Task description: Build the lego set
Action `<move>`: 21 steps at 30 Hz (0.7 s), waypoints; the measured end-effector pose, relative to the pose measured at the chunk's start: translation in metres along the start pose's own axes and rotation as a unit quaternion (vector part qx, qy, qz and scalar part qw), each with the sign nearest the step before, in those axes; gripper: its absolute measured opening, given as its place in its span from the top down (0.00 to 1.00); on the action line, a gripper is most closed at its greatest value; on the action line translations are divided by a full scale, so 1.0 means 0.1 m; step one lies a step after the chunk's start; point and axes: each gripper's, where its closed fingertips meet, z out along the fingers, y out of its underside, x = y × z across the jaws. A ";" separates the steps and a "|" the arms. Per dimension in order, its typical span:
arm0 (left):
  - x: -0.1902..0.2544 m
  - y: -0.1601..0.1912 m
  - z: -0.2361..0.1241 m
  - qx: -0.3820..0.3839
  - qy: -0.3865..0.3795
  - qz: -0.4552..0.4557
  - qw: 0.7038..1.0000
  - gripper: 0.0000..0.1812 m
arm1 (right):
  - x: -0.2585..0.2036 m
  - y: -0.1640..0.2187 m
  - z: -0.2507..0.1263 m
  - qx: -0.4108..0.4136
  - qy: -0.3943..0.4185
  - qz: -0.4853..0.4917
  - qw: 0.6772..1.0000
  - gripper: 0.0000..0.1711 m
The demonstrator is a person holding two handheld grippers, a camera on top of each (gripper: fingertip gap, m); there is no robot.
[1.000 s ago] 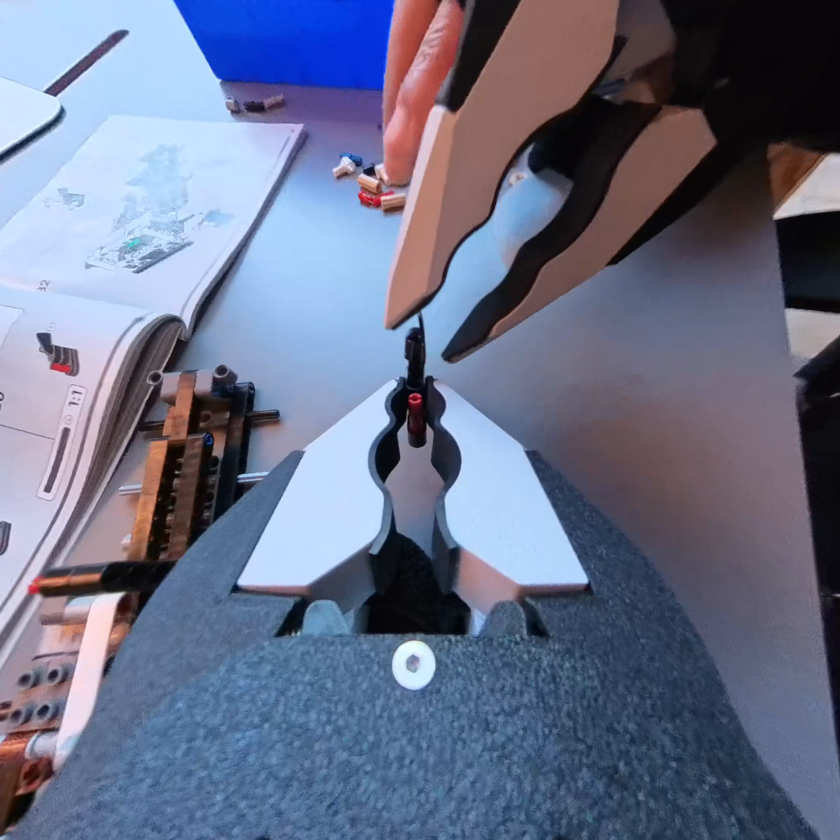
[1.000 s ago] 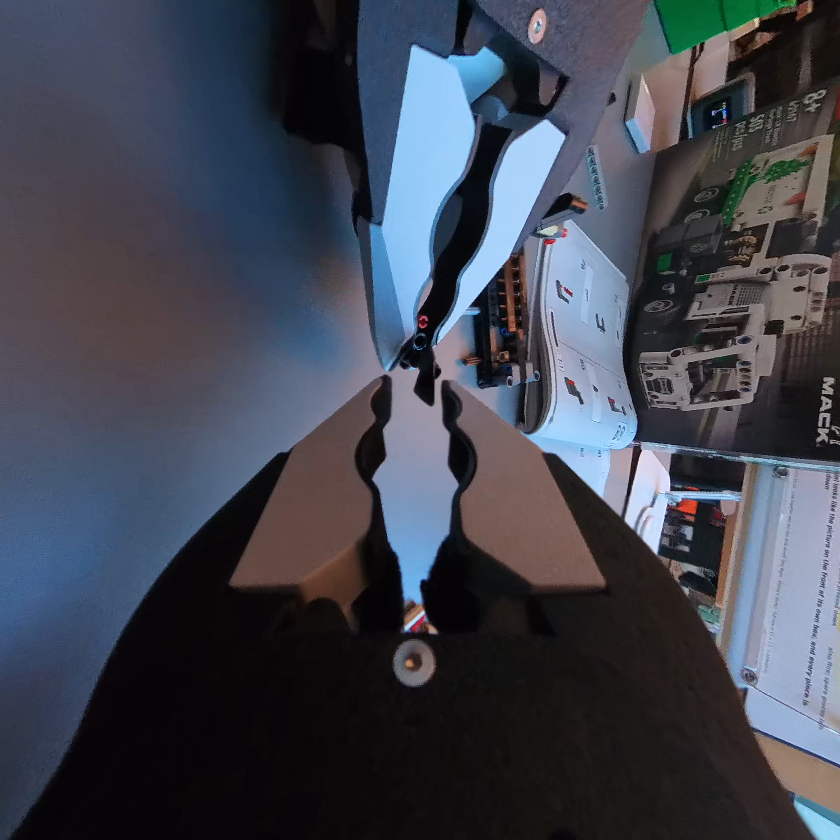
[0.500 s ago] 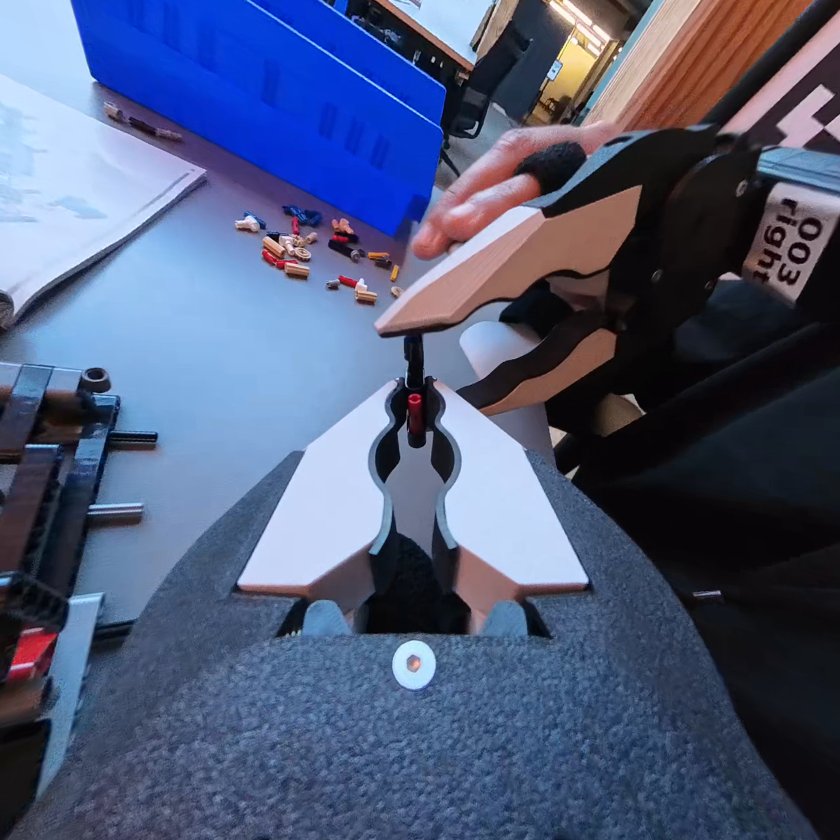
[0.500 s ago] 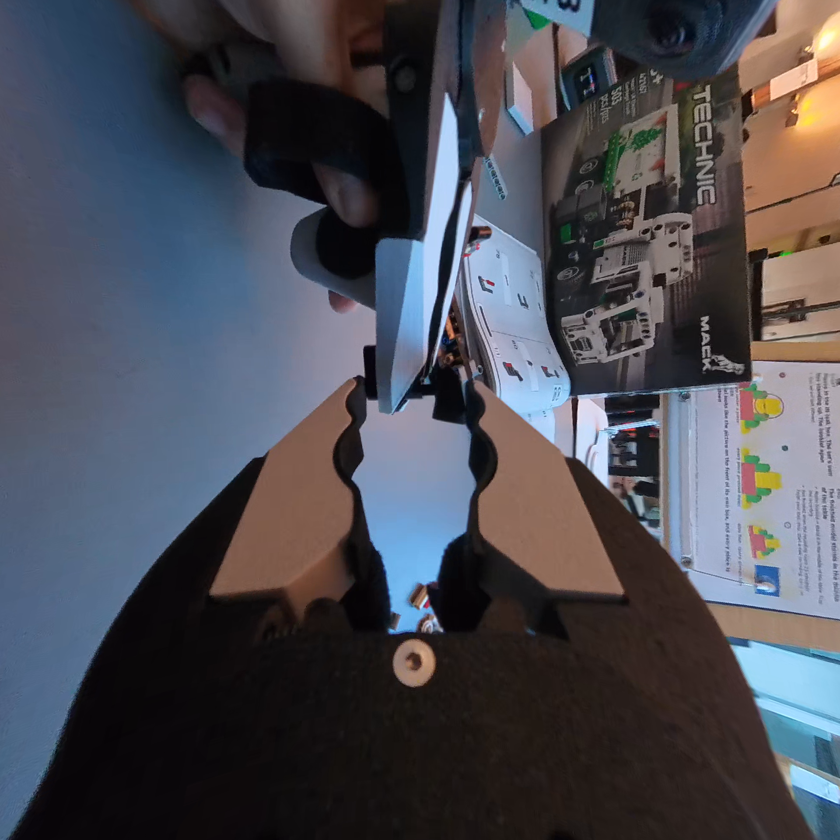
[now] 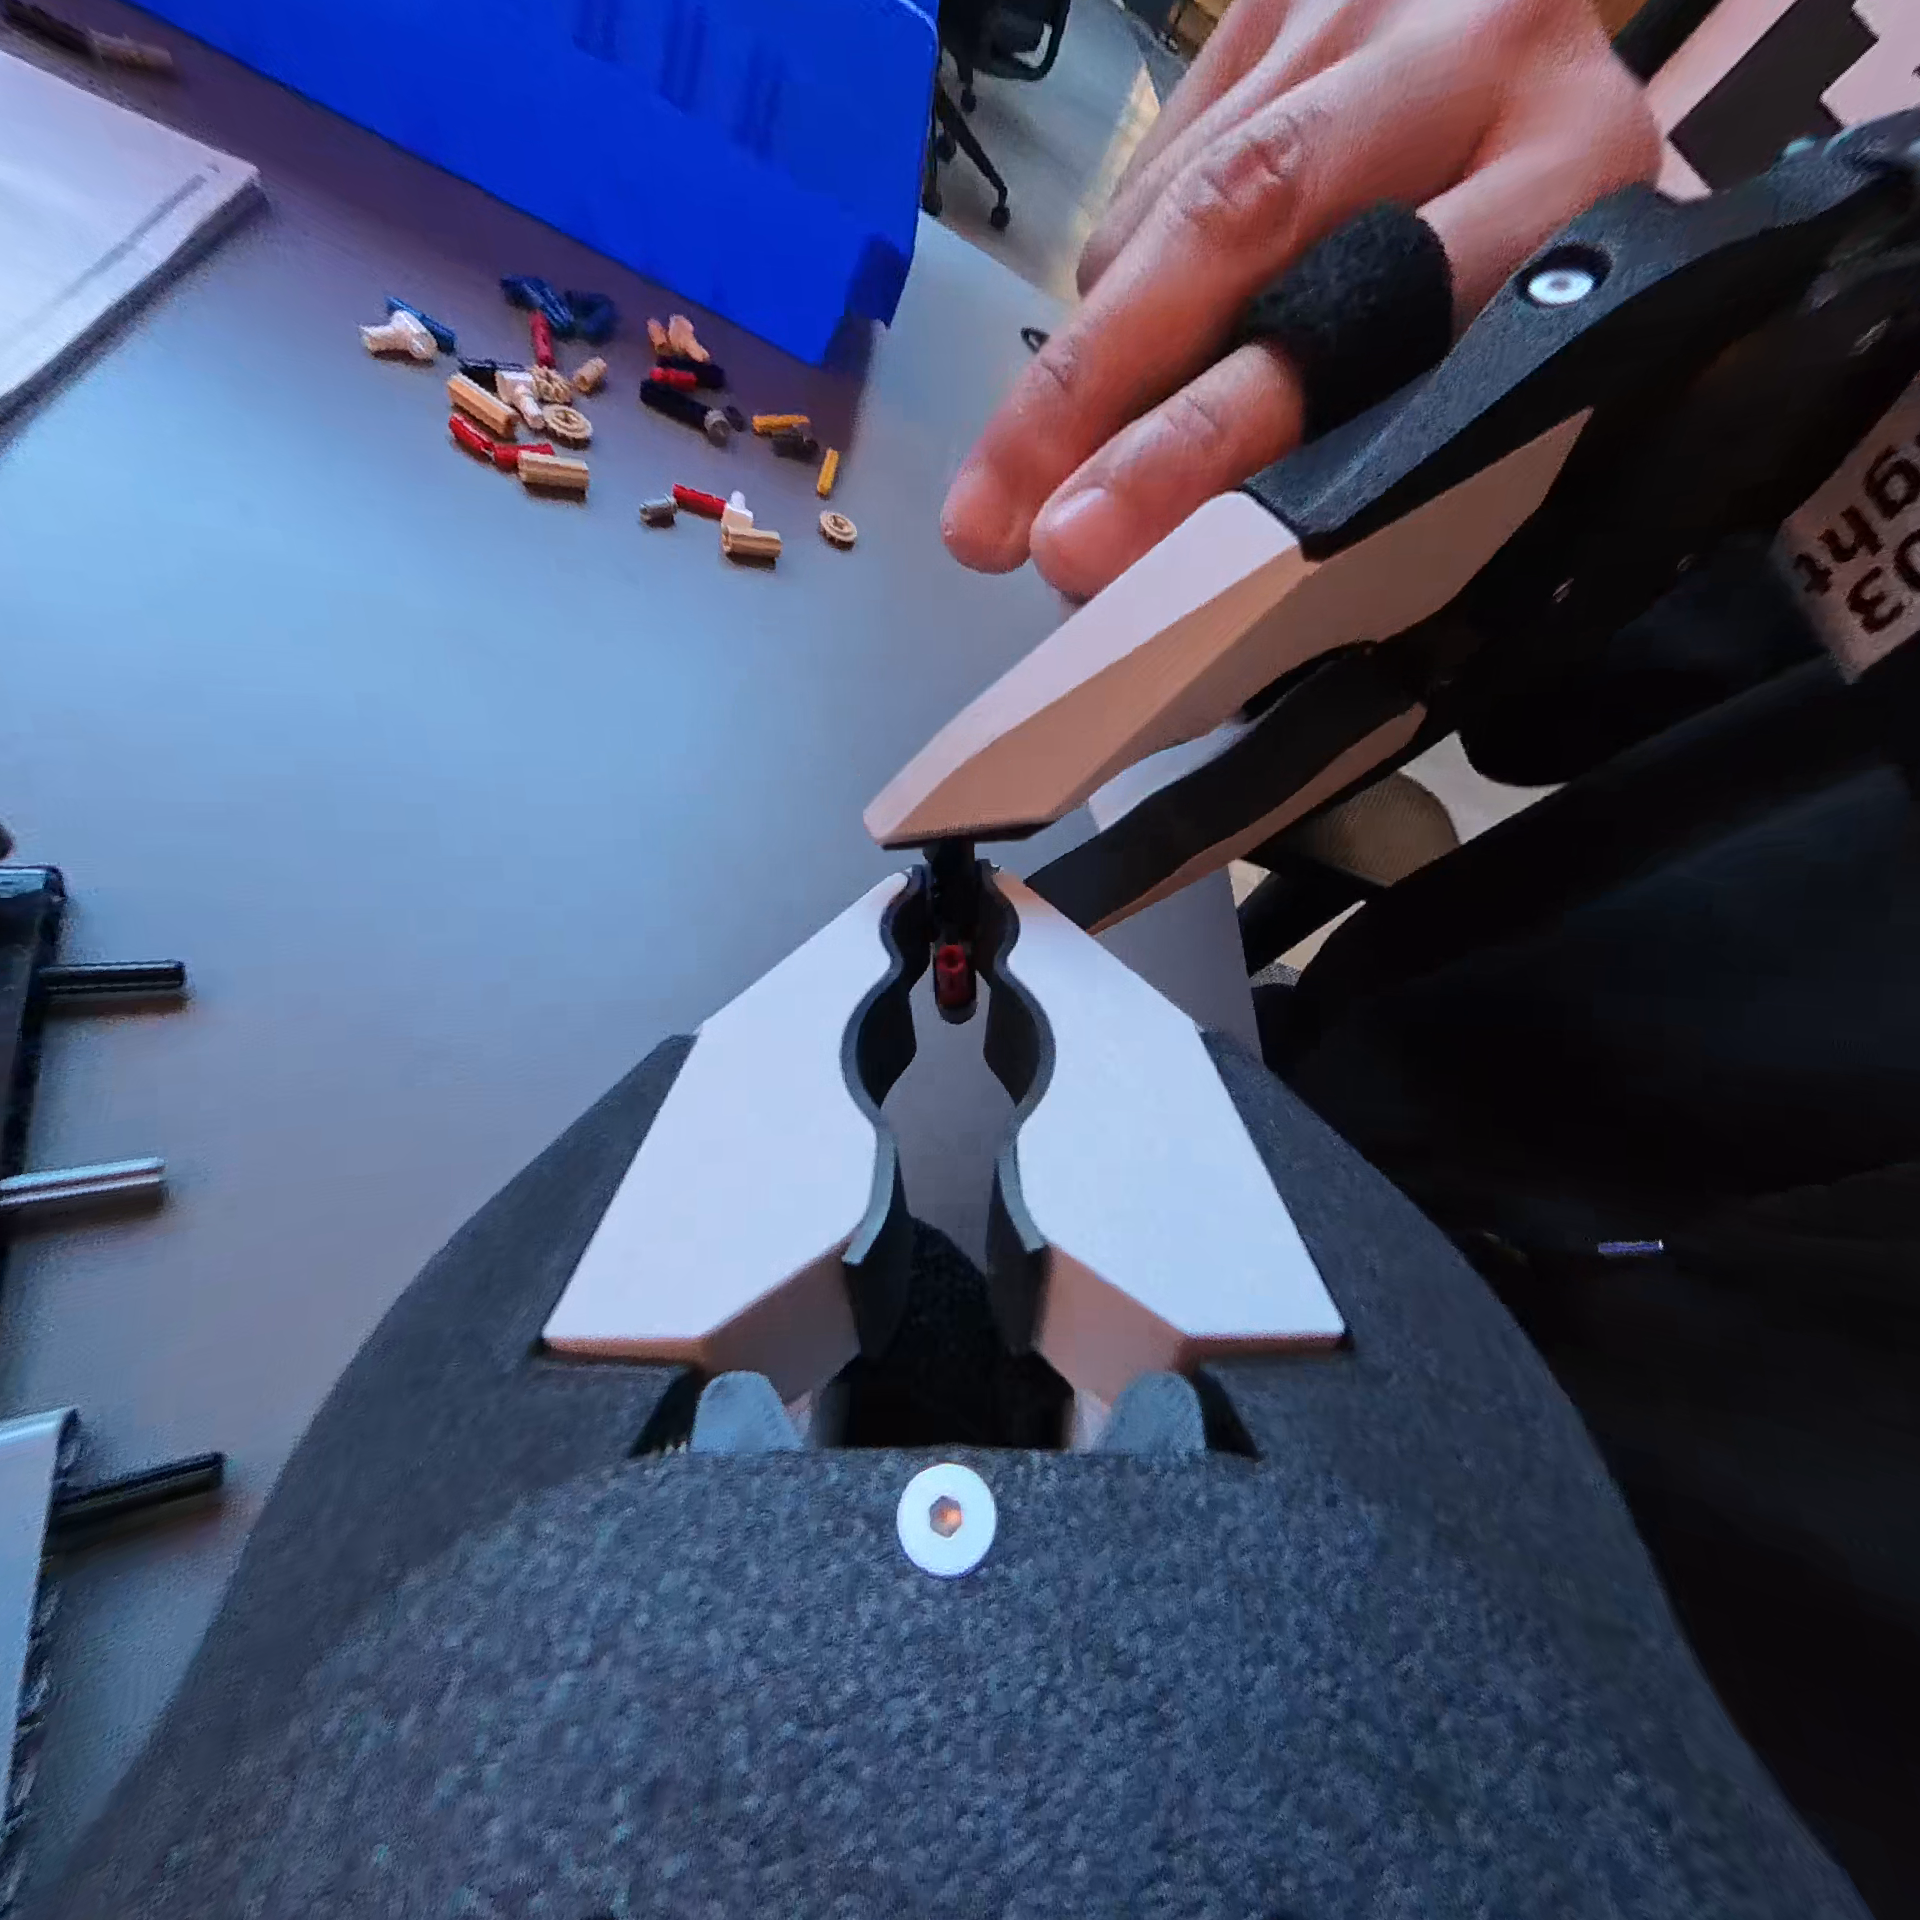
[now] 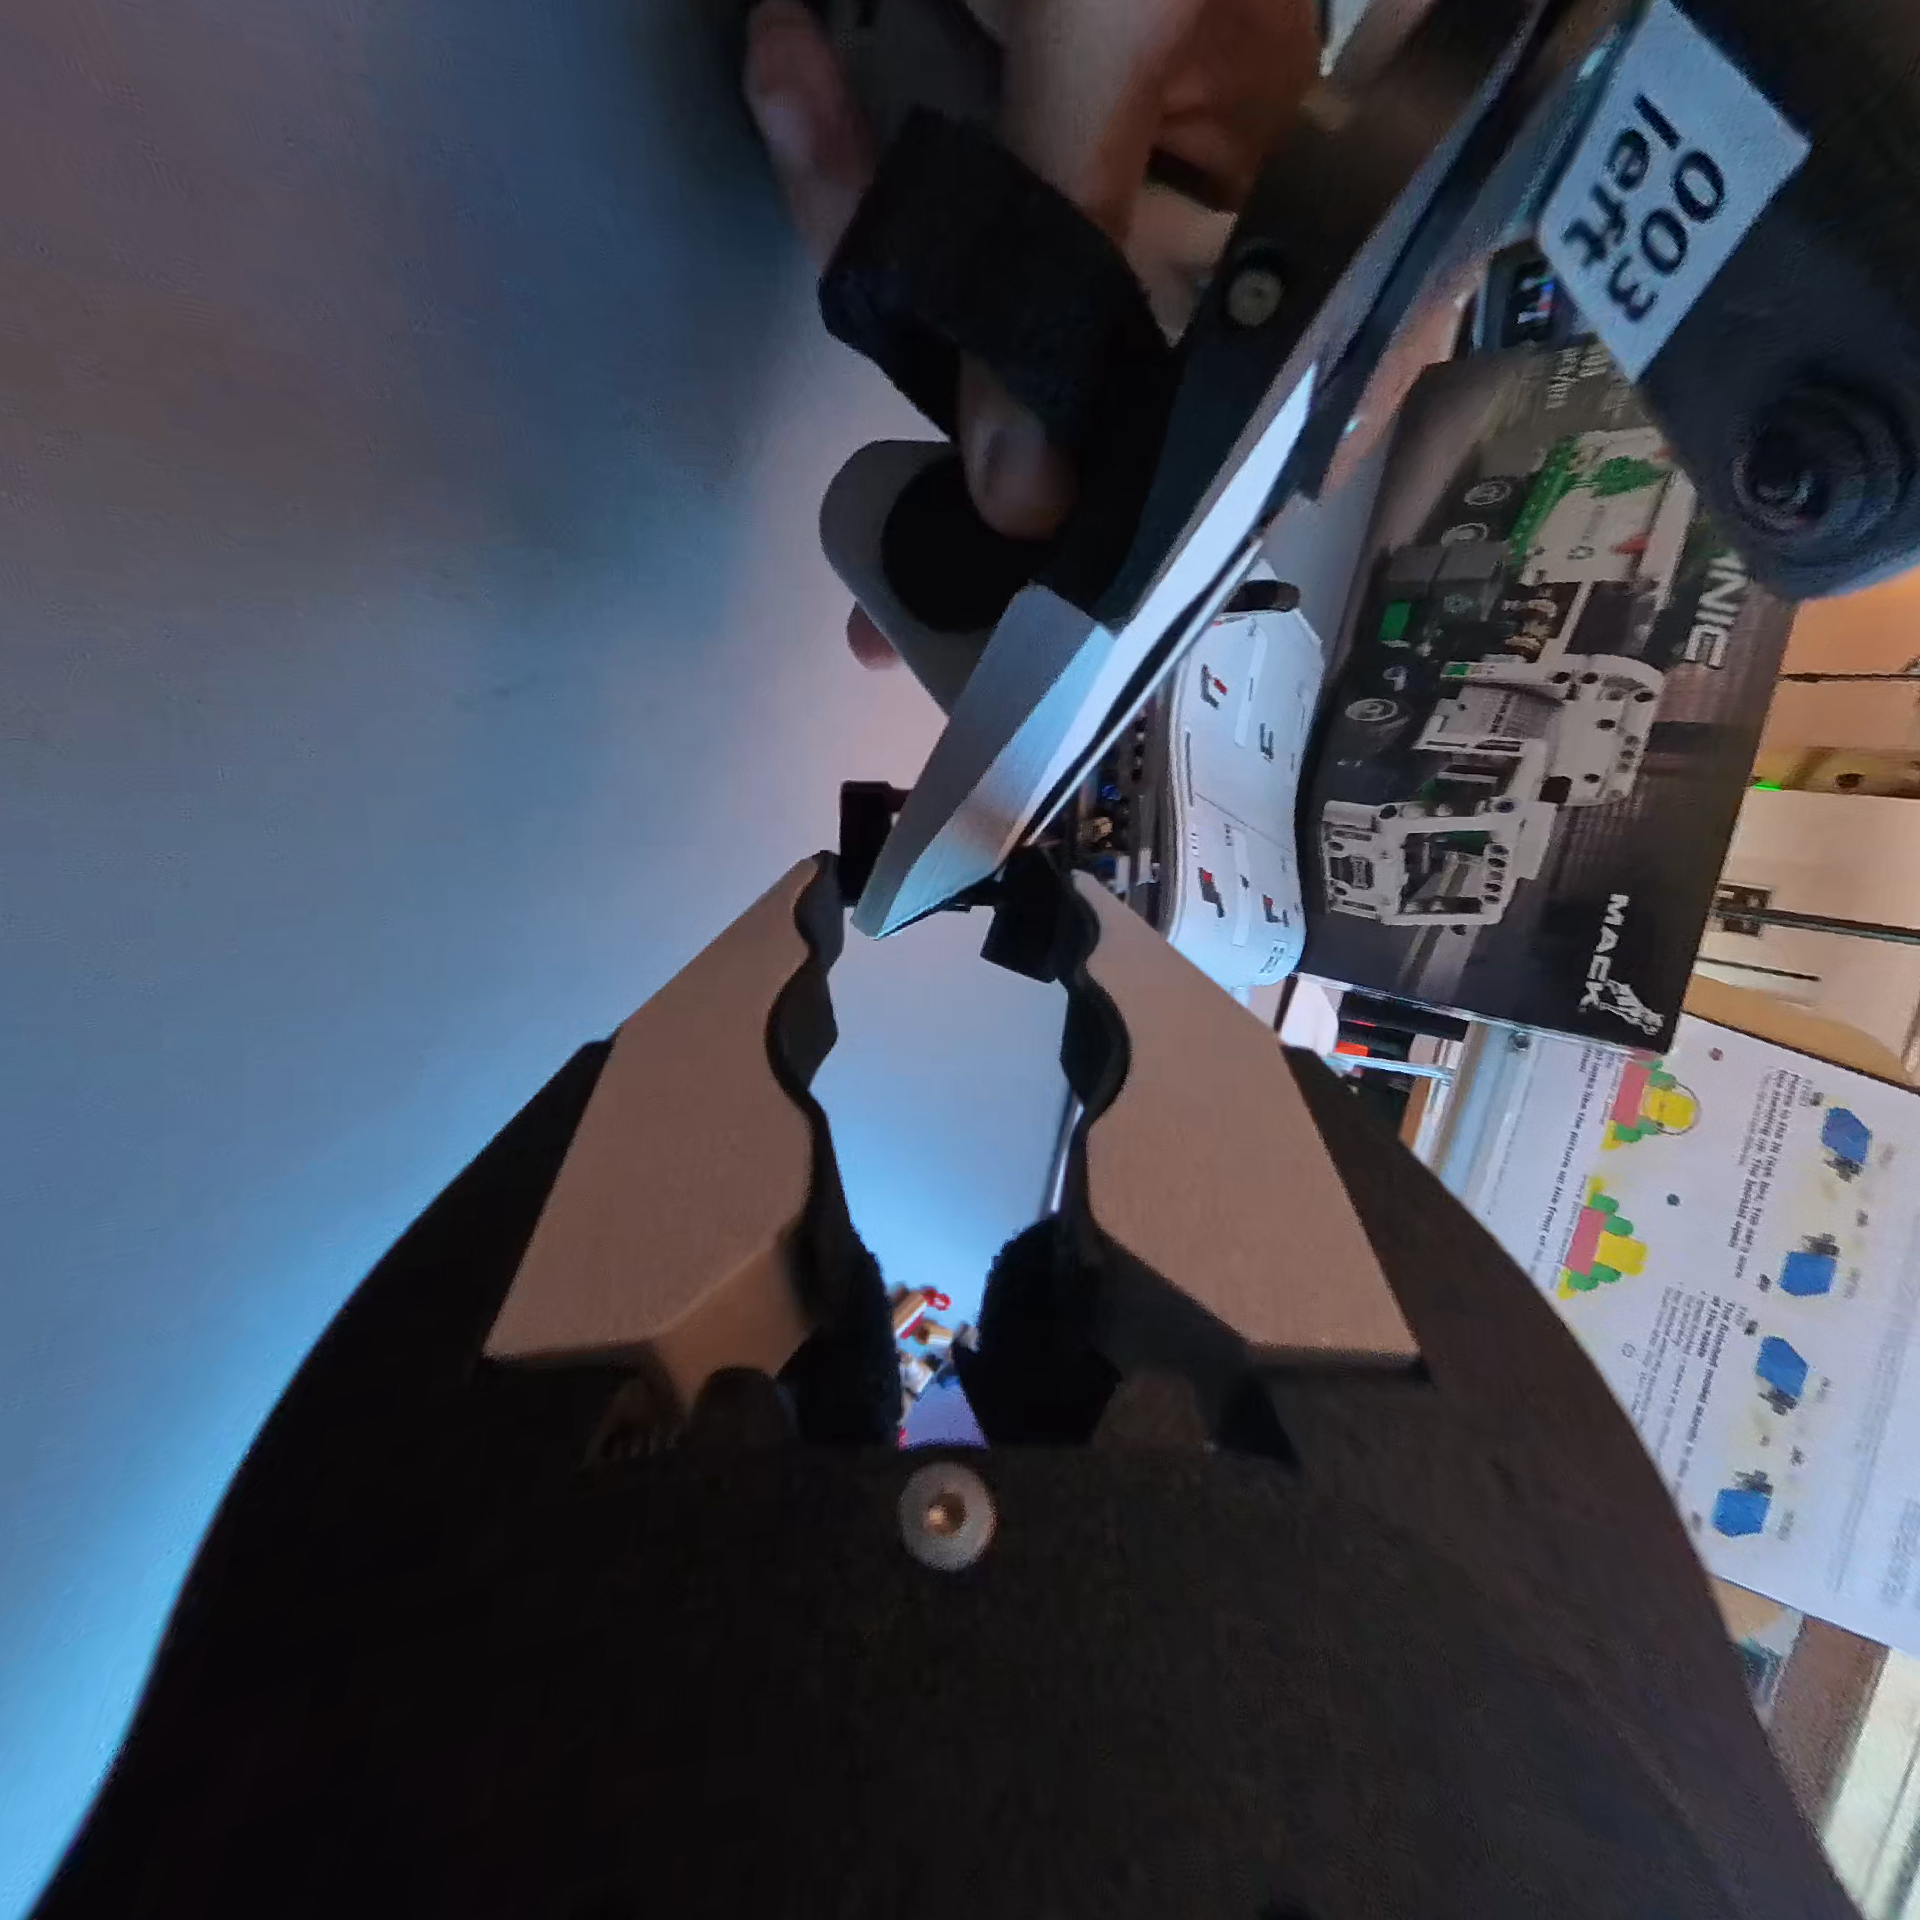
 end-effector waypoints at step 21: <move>0.00 -0.12 -0.07 0.036 0.055 -0.067 0.996 0.97 | 0.12 0.12 0.04 0.030 0.030 0.144 0.989 0.74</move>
